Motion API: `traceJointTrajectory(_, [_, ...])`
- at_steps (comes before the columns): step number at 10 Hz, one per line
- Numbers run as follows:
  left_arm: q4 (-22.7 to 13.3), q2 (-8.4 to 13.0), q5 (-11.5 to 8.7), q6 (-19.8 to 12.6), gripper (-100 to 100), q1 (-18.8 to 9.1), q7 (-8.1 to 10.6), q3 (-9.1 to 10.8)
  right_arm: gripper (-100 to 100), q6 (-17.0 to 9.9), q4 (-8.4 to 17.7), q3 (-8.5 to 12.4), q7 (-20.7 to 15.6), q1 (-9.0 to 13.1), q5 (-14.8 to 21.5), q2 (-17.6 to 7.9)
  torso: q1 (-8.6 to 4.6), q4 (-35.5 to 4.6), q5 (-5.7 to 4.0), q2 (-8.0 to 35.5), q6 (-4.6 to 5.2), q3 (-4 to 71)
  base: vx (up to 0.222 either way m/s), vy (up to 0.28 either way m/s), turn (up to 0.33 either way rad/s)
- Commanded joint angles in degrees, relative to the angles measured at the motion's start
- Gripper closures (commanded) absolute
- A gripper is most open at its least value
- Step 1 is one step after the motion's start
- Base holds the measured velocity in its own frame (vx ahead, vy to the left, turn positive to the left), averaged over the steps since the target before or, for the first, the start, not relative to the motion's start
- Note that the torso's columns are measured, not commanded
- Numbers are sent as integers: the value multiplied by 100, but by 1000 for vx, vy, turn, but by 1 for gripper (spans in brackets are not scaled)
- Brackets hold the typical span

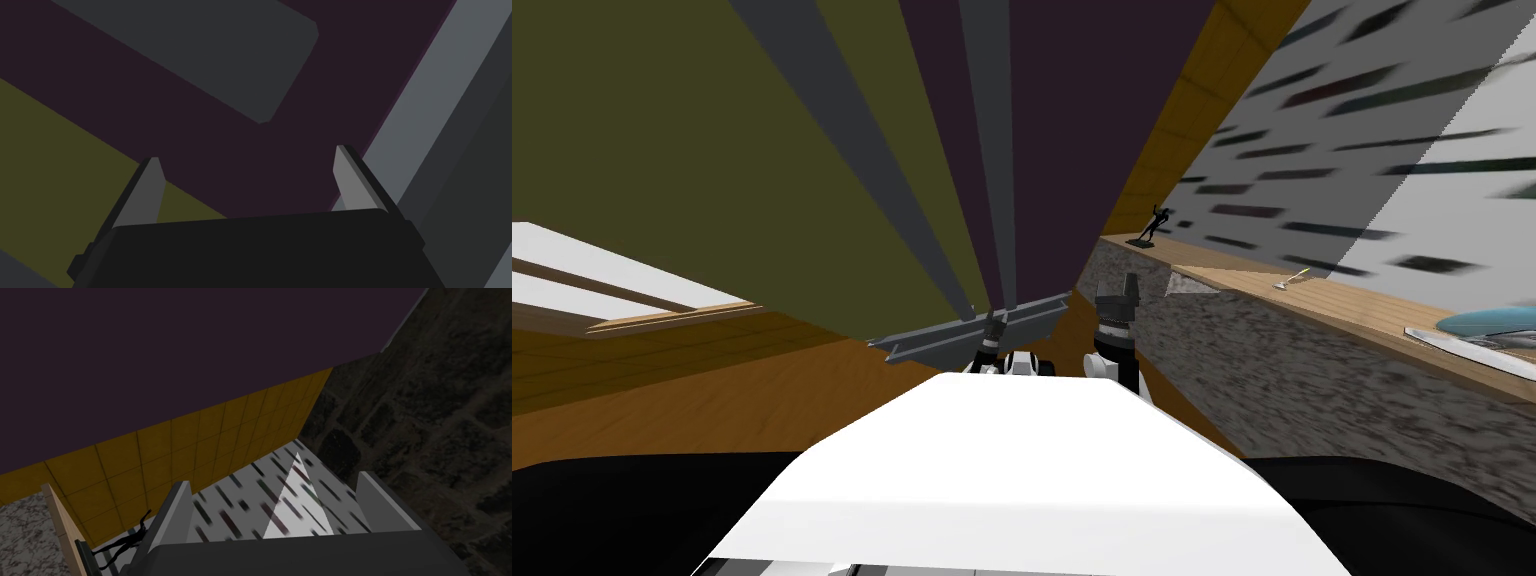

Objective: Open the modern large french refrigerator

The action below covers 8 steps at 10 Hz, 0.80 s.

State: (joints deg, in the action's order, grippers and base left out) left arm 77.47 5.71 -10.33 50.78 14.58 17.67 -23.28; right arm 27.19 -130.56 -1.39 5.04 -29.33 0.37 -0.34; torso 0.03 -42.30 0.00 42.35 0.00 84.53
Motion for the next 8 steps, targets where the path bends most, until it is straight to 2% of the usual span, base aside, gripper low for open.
traceJointTrajectory(1, [-229,-314,-39,120,-100,-104,54,-110,0,0,0,0,0,0,0,0,2,0,1,0,0,0,70,-40,19])
traceJointTrajectory(2, [-206,-252,-34,98,-100,-103,47,-86,0,0,0,0,0,0,0,0,1,0,1,0,0,0,31,-18,2])
traceJointTrajectory(3, [-106,-306,-38,-84,-100,-179,1,-65,0,0,0,0,0,1,0,0,7,0,4,8,4,-4,15,-2,16])
traceJointTrajectory(6, [27,-367,-42,-319,-100,-268,-56,-42,0,0,0,0,0,1,0,-1,-1,0,1,-6,4,4,18,8,12])
traceJointTrajectory(7, [-2,-354,-40,-257,-100,-246,-43,-47,0,0,0,0,0,1,0,-1,-3,2,0,-8,1,5,7,4,1])
traceJointTrajectory(8, [-106,-306,-38,-84,100,-179,1,-65,0,0,0,0,0,1,0,-1,-5,2,-1,-5,0,3,-11,-1,-10])
